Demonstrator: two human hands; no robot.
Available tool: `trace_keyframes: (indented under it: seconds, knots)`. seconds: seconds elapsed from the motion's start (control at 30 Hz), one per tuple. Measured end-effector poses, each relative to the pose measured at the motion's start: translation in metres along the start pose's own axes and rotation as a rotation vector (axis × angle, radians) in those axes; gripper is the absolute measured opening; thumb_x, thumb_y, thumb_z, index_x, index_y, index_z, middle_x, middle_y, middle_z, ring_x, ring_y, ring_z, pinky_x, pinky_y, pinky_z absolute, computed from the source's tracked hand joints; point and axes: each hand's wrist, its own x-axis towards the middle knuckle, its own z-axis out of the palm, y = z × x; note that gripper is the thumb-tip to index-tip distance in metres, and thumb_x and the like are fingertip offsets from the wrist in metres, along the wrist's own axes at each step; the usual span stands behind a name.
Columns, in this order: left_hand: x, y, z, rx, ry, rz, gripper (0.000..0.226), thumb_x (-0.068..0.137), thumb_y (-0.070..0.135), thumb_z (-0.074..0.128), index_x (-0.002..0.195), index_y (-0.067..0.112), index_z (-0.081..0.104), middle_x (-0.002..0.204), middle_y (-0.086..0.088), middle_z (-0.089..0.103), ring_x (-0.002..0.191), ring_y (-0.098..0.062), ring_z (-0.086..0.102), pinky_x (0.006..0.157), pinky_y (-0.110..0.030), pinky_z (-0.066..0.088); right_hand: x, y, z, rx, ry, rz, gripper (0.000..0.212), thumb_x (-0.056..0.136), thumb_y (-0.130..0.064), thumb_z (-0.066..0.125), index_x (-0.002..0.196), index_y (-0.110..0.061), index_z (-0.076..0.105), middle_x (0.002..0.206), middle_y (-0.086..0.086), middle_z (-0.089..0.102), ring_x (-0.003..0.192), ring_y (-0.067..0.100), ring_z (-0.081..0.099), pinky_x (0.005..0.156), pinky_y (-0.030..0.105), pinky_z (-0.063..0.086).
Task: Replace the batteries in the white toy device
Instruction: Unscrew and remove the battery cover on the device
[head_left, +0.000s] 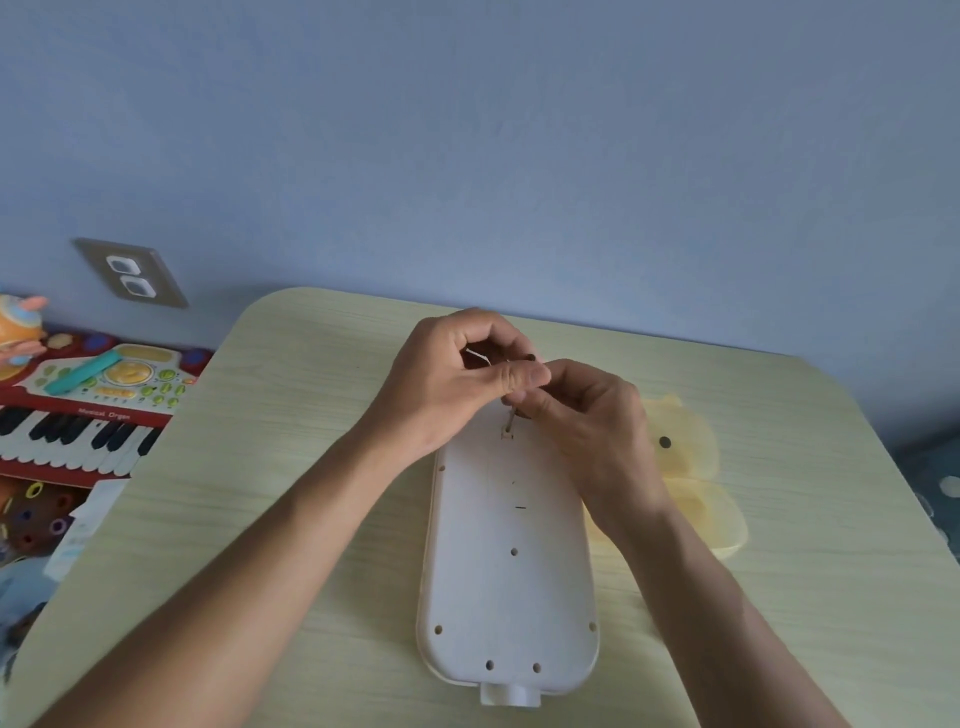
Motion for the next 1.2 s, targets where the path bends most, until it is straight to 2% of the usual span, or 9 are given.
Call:
trace_keyframes:
  seconds: [0.13,0.27,0.37,0.53,0.63,0.8,0.97,1.1,1.2]
  knots:
    - [-0.0029,0.0034,-0.002,0.012,-0.088,0.021,0.013,0.092,0.015,0.067,0.097,0.008,0.077,0.083,0.012,0.073,0.072,-0.004,0.066,0.067,-0.018,0.051,-0.0007,0.0008,-0.004,-0.044,-0.077,-0.009,0.016,0.097,-0.011,0.064,0.091,-0.009,0.079,0.09,0.013,0.075,0.082,0.012,0.066,0.083,0.032,0.056]
    - [-0.0008,0.0026,-0.002,0.053,0.016,0.061,0.008,0.082,0.013,0.079,0.085,0.006,0.077,0.086,-0.007,0.074,0.077,-0.021,0.071,0.07,-0.028,0.056,-0.0013,-0.0022,-0.0048,-0.005,-0.098,0.01,0.008,0.093,-0.01,0.07,0.098,-0.008,0.077,0.092,0.005,0.079,0.087,0.008,0.071,0.082,0.023,0.055]
    - [-0.0009,0.0024,-0.0002,0.037,0.034,0.04,0.014,0.077,0.015,0.084,0.081,0.008,0.073,0.075,-0.011,0.072,0.072,-0.03,0.07,0.07,-0.034,0.056,0.0,-0.0008,-0.0028,0.02,-0.016,0.013,0.011,0.086,-0.013,0.078,0.09,-0.003,0.075,0.09,0.014,0.077,0.081,0.011,0.07,0.08,0.029,0.055]
    - [-0.0049,0.0034,-0.0007,0.079,-0.022,0.042,0.009,0.09,0.017,0.072,0.095,0.012,0.078,0.084,0.005,0.073,0.08,-0.015,0.069,0.073,-0.027,0.055,-0.0007,0.0009,-0.0035,-0.003,-0.063,0.004,0.013,0.096,-0.012,0.065,0.094,-0.007,0.077,0.084,0.003,0.077,0.078,0.006,0.068,0.077,0.019,0.054]
    - [-0.0044,0.0039,0.0002,0.079,0.046,0.043,0.005,0.084,0.018,0.078,0.086,0.013,0.078,0.089,-0.005,0.074,0.083,-0.025,0.071,0.075,-0.04,0.057,-0.0023,-0.0005,-0.003,0.006,-0.089,-0.008,0.009,0.093,-0.008,0.069,0.099,-0.008,0.076,0.091,-0.001,0.079,0.085,0.006,0.072,0.079,0.017,0.054]
    - [-0.0049,0.0067,0.0039,0.061,0.098,-0.003,0.019,0.072,0.027,0.086,0.074,0.017,0.071,0.078,-0.01,0.073,0.07,-0.029,0.067,0.07,-0.044,0.055,-0.0015,-0.0011,0.0018,0.021,-0.009,-0.008,0.008,0.087,-0.011,0.077,0.091,-0.004,0.074,0.092,0.012,0.079,0.084,0.01,0.072,0.078,0.022,0.056]
    - [-0.0046,0.0072,0.0049,0.083,0.056,0.02,0.011,0.087,0.022,0.075,0.086,0.011,0.078,0.082,-0.005,0.073,0.073,-0.027,0.069,0.07,-0.044,0.057,-0.0024,0.0006,-0.0018,-0.039,-0.049,-0.007,0.013,0.096,-0.012,0.066,0.094,-0.007,0.077,0.094,0.011,0.077,0.084,0.008,0.068,0.083,0.026,0.055]
    - [-0.0059,0.0087,0.0061,0.069,0.109,0.007,0.015,0.077,0.023,0.084,0.077,0.012,0.074,0.077,-0.009,0.073,0.068,-0.026,0.067,0.068,-0.041,0.054,-0.0047,-0.0037,0.0006,0.003,-0.021,-0.002,0.01,0.091,-0.013,0.073,0.098,-0.006,0.074,0.098,0.01,0.078,0.099,0.023,0.075,0.09,0.038,0.057]
    - [-0.0049,0.0109,0.0067,0.058,0.103,-0.021,0.028,0.072,0.024,0.088,0.075,0.005,0.068,0.072,-0.015,0.073,0.06,-0.018,0.066,0.063,-0.034,0.052,-0.0033,-0.0033,0.0038,-0.015,0.04,0.006,0.018,0.087,-0.018,0.079,0.091,-0.003,0.071,0.095,0.02,0.075,0.09,0.025,0.073,0.089,0.05,0.055]
